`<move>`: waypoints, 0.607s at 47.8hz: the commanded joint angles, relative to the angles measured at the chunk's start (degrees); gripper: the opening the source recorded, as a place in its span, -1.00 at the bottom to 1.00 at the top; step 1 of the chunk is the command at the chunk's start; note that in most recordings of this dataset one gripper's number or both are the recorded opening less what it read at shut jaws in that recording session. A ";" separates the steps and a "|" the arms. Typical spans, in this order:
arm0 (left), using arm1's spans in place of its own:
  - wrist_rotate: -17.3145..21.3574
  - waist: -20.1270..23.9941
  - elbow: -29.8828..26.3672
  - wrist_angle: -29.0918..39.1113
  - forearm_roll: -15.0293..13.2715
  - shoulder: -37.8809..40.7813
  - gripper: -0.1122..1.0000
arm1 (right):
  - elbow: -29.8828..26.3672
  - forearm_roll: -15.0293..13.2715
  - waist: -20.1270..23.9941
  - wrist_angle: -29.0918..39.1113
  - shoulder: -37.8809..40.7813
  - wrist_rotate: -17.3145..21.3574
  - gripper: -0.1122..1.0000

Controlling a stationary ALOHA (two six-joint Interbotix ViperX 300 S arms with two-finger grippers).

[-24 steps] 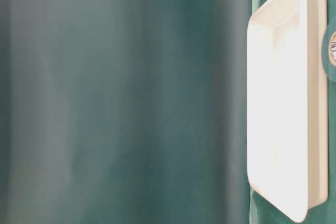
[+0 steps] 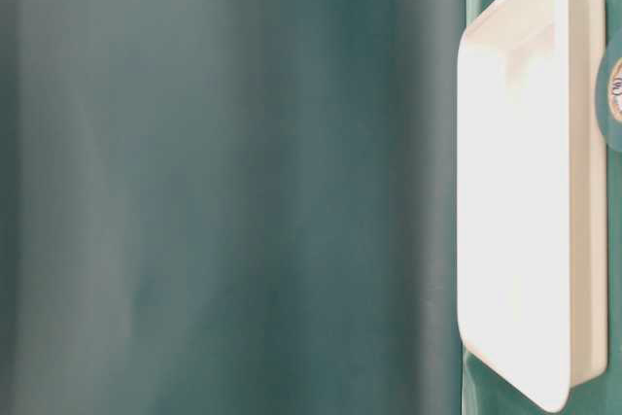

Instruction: Pick up the tape from a random location and place it into the white case.

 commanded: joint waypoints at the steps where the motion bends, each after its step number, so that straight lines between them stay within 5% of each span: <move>1: -0.09 -0.18 -1.41 -0.18 -0.18 0.44 -0.77 | -1.58 0.26 0.00 0.70 0.70 0.26 -0.80; 6: 0.18 -0.18 -1.41 -0.09 -0.18 0.44 -0.70 | -1.85 0.18 0.00 1.05 0.62 1.23 -0.80; 10: 0.18 -0.18 -1.41 0.18 -0.18 0.44 -0.45 | -2.02 0.26 0.00 1.23 0.53 1.67 -0.70; 22: 0.35 -0.18 -1.41 0.70 -0.18 0.44 0.80 | -1.85 0.09 -0.18 1.41 0.97 2.46 0.55; 26: 0.26 -0.18 -1.41 0.88 -0.18 0.44 0.98 | -2.02 0.09 -0.26 1.41 1.05 2.46 0.82; 29: 0.26 -0.18 -1.41 1.05 -0.18 0.44 0.97 | -2.02 0.00 -0.26 1.41 1.05 2.46 0.85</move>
